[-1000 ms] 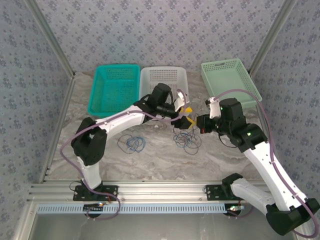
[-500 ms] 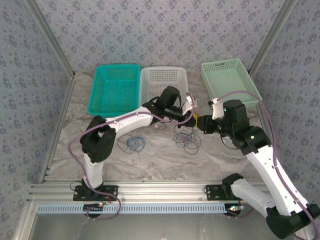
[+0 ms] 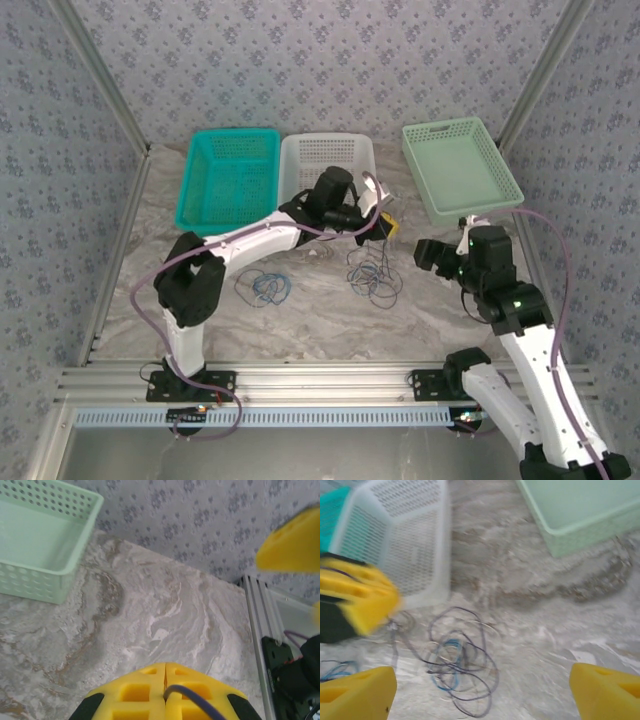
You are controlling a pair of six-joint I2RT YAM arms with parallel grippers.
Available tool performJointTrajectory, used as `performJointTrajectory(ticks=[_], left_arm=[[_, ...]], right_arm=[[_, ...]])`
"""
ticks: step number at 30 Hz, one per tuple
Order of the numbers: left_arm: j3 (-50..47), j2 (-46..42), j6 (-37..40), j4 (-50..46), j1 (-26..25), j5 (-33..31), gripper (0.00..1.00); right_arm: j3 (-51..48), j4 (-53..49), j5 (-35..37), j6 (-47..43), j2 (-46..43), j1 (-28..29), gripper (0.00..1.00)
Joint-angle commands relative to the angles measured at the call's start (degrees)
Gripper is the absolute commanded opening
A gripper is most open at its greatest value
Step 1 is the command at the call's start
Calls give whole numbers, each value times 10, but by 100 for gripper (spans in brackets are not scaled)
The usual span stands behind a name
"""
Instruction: Untangle the cables
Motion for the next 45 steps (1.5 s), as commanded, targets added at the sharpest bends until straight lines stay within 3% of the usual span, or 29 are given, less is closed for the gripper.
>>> performJointTrajectory(ticks=[1, 5, 9, 13, 21, 31, 36, 45], left_arm=[[-7, -44, -50, 39, 5, 0, 0], [-7, -55, -70, 35, 6, 2, 0], [-3, -53, -91, 32, 6, 11, 0], [-10, -56, -108, 39, 5, 13, 0], [-17, -57, -142, 59, 5, 23, 0], [-23, -102, -123, 36, -7, -2, 0], [14, -138, -111, -6, 6, -29, 0], [77, -173, -115, -24, 10, -20, 0]], right_arm=[[-62, 50, -5, 9, 2, -1, 84], [-146, 149, -26, 21, -6, 48, 80], [-204, 246, 48, 24, -3, 140, 82], [-257, 348, 88, 40, 26, 175, 81], [-247, 514, 145, 33, 186, 221, 79], [-160, 542, 167, 37, 385, 240, 68], [-186, 554, 174, 57, 400, 248, 64], [-212, 518, 190, 86, 398, 258, 58]])
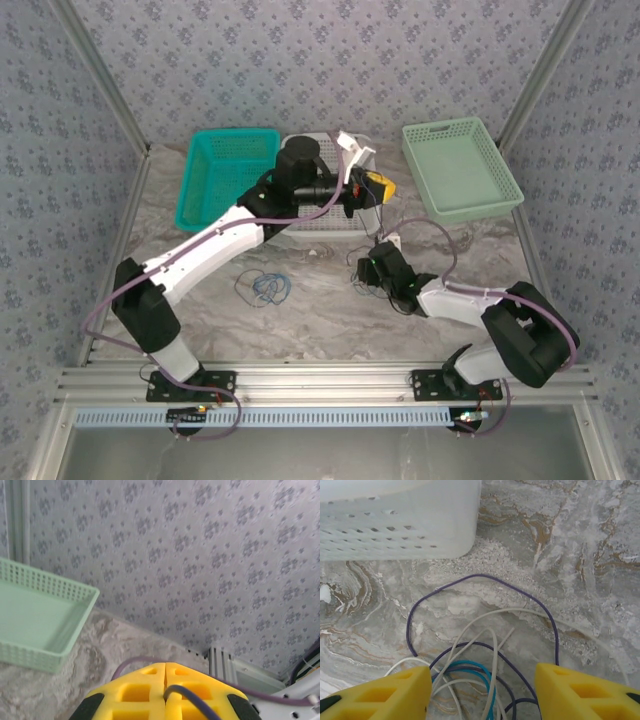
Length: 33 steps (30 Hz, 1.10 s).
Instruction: Untangle the cables
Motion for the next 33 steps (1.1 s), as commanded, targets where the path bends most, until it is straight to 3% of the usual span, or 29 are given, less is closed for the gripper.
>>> performJointTrajectory(ticks=[1, 14, 29, 33], left_arm=[[33, -29, 6, -16, 5, 1, 0], [176, -50, 35, -112, 64, -32, 0], [410, 17, 60, -229, 97, -59, 0], [538, 66, 42, -267, 130, -55, 1]], right_arm=[[-15, -24, 25, 28, 1, 8, 57], [-60, -43, 46, 68, -36, 22, 57], [-97, -63, 57, 89, -84, 24, 64], [-102, -60, 57, 93, -84, 24, 65]])
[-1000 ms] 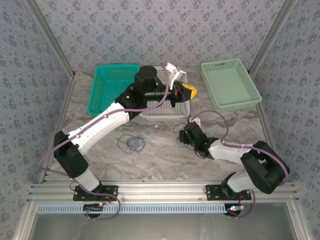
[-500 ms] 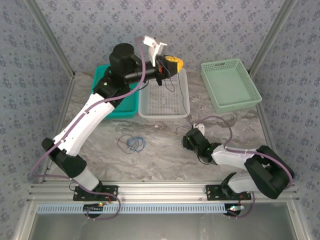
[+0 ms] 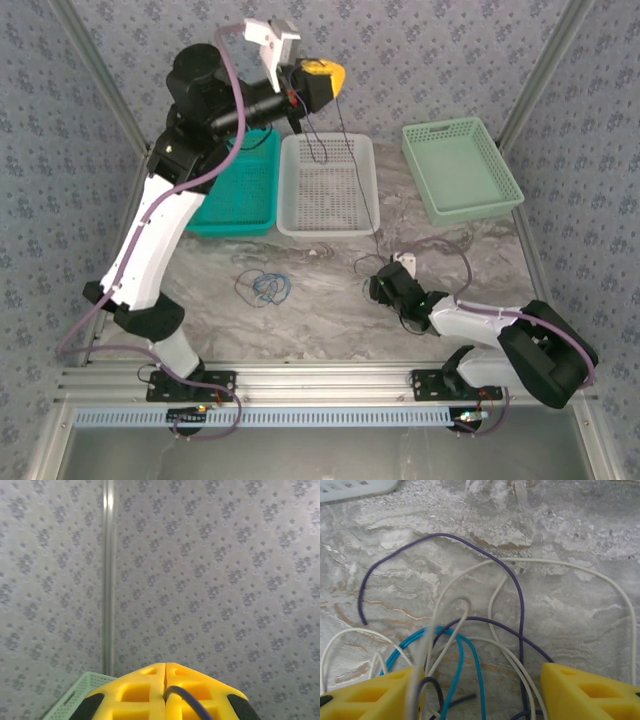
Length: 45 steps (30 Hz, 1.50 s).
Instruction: Untangle the cables
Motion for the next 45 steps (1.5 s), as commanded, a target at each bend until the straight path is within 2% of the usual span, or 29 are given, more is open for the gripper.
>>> performJointTrajectory(ticks=[1, 4, 7, 16, 20, 28, 38, 45], left_arm=[[119, 41, -15, -47, 23, -4, 1], [247, 102, -31, -96, 37, 5, 1], [304, 131, -54, -100, 55, 6, 1], [304, 109, -34, -116, 82, -16, 1], [304, 85, -45, -75, 106, -26, 2], [303, 40, -29, -29, 120, -78, 3], [296, 27, -41, -16, 123, -68, 5], [247, 46, -54, -22, 141, -52, 6]], right_arm=[[-11, -14, 20, 13, -7, 4, 66], [-10, -15, 21, 12, -7, 4, 66], [-6, -20, 21, 10, -8, 4, 67], [-1, -42, 30, 6, -39, 4, 73], [-2, -71, 41, 7, -39, -1, 74], [-23, -65, 32, 32, -30, -16, 75], [-12, -71, 26, 34, -18, -22, 77], [19, -95, 17, 10, -42, -22, 78]])
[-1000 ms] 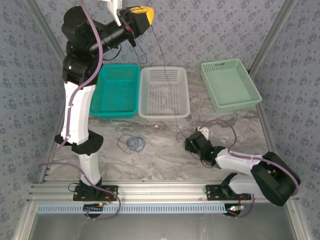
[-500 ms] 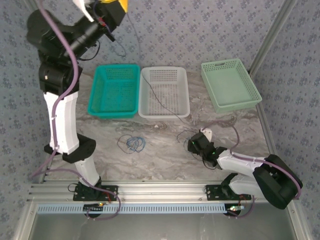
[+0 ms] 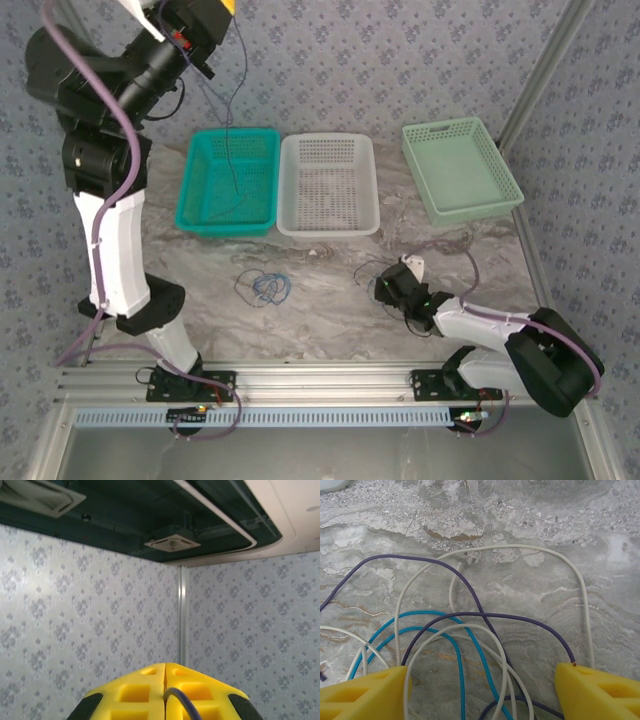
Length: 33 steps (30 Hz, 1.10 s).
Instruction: Untangle the cables
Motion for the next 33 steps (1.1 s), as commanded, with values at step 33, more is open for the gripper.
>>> performJointTrajectory(ticks=[33], left_arm=[[-7, 248, -72, -86, 38, 81, 3]], right_arm=[[26, -109, 0, -16, -79, -3, 79]])
